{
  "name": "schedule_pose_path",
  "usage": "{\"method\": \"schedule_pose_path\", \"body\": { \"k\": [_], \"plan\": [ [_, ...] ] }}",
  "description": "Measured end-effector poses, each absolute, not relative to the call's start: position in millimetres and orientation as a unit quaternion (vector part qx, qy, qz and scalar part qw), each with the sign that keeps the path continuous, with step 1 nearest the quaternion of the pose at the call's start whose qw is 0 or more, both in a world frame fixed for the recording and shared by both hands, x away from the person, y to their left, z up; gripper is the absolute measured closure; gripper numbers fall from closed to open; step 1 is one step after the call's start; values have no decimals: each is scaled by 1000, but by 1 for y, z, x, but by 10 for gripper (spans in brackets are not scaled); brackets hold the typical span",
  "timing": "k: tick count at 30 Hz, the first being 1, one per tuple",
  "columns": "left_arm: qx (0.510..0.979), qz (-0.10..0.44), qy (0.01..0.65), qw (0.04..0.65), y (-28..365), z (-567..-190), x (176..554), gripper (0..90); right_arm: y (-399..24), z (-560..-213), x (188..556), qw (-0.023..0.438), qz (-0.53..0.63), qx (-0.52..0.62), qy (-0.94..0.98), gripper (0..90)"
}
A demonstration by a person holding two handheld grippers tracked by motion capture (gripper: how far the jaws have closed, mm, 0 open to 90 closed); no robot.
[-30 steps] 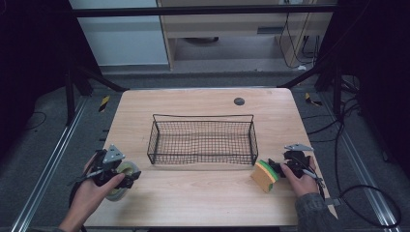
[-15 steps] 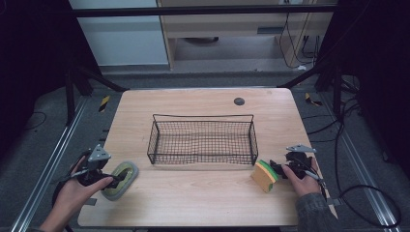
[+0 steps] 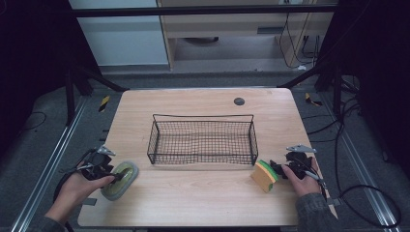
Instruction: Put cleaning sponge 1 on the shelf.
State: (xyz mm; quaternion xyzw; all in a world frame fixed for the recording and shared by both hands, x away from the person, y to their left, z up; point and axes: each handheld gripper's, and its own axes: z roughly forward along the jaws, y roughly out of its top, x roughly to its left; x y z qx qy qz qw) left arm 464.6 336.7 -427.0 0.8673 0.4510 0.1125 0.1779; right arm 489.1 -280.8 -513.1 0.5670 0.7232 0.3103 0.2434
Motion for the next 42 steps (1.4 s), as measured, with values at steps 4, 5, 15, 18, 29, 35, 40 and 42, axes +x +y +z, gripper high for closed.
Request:
{"method": "schedule_pose_path", "body": {
  "k": [4, 5, 15, 18, 29, 35, 40, 42],
  "plan": [
    [868, 107, 452, 173, 335, -429, 469, 499, -281, -513, 489, 243, 309, 566, 725, 4],
    [868, 106, 454, 172, 335, -430, 470, 507, -281, -513, 489, 243, 310, 566, 724, 4],
    [870, 99, 456, 160, 336, -434, 473, 581, -281, -513, 489, 243, 310, 567, 724, 4],
    [871, 96, 454, 159, 337, -435, 473, 596, -281, -513, 489, 243, 310, 567, 724, 4],
    [874, 85, 449, 162, 337, -437, 473, 680, -281, -513, 488, 243, 310, 566, 724, 4],
    [880, 91, 438, 162, 336, -436, 471, 706, -281, -513, 488, 243, 309, 567, 724, 4],
    [892, 100, 411, 159, 335, -431, 467, 707, -281, -513, 488, 243, 309, 567, 724, 4],
    [894, 105, 404, 162, 334, -427, 465, 707, -281, -513, 488, 243, 309, 566, 724, 4]
  ]
}}
